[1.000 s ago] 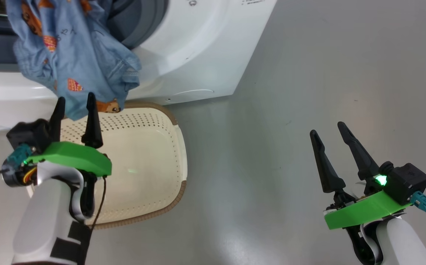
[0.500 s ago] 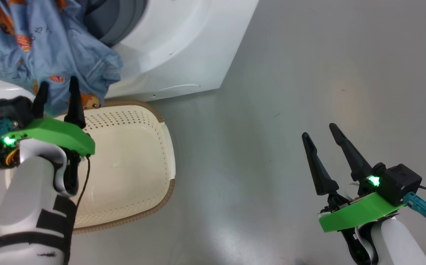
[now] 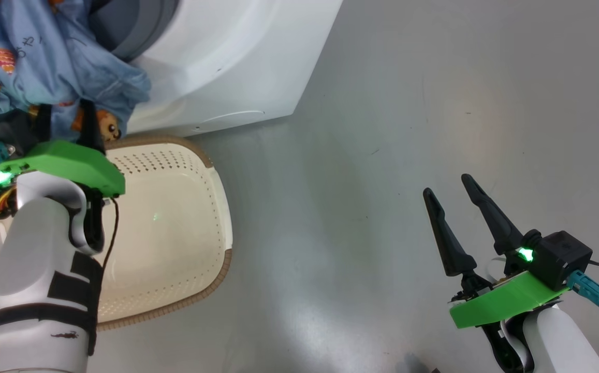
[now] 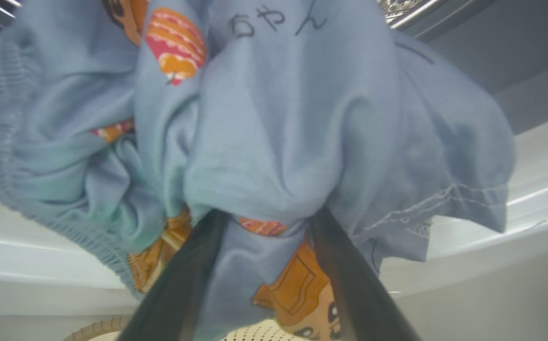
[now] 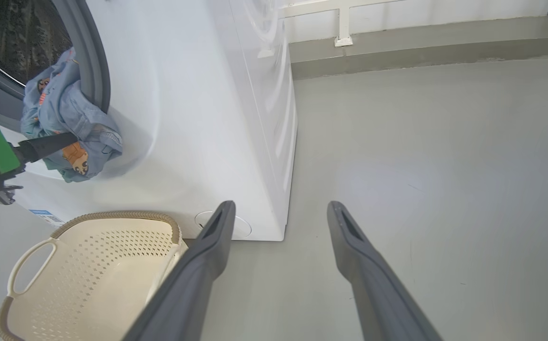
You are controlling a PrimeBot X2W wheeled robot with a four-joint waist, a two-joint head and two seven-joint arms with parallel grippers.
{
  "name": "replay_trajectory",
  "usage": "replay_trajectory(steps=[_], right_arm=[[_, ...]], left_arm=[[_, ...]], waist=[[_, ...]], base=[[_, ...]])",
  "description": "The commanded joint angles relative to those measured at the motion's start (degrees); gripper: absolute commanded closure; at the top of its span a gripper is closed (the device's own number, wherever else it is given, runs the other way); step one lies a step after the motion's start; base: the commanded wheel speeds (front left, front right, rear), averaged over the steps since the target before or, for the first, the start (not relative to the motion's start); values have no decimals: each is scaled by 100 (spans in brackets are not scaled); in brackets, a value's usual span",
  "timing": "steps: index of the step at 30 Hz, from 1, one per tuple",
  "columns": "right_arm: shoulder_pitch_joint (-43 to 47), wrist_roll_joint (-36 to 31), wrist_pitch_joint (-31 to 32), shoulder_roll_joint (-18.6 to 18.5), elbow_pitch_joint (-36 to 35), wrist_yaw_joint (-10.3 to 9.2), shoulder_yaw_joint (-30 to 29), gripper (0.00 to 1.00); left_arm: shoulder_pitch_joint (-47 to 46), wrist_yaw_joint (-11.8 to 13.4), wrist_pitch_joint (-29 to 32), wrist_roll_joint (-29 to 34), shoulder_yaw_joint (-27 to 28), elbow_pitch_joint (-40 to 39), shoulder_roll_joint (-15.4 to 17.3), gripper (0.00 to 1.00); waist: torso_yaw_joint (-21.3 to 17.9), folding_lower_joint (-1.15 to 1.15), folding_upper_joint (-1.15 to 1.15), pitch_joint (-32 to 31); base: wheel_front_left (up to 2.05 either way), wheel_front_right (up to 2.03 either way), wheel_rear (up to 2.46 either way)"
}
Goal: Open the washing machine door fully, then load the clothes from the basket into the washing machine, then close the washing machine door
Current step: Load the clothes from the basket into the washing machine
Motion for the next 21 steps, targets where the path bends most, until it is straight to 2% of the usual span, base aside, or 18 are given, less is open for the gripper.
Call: replay_trajectory(steps=[1,2,3,14,21], right_arm=[[37,-11,-27,-56,-138,9,145,0],[35,-12,-27,-54,-137,9,147,0],[34,-14,-27,-52,-134,9,148,0],[59,10,-27,35,-63,9,84,0],[65,39,-27,52,-24,9,107,0]], left_arm=[[-253,59,-39,121,191,-172,181,58],[-263,72,-39,147,234,-186,168,76],[-264,76,-39,179,266,-195,156,100],[109,30,-39,363,663,-553,27,100],[304,-34,-39,449,651,-1016,-61,100]], waist=[[-26,0,0,34],[-29,0,0,39],[-31,0,0,40],[214,0,0,-95],[358,0,0,-223]], base=[[0,0,0],[0,0,0],[0,0,0],[0,0,0],[0,0,0]])
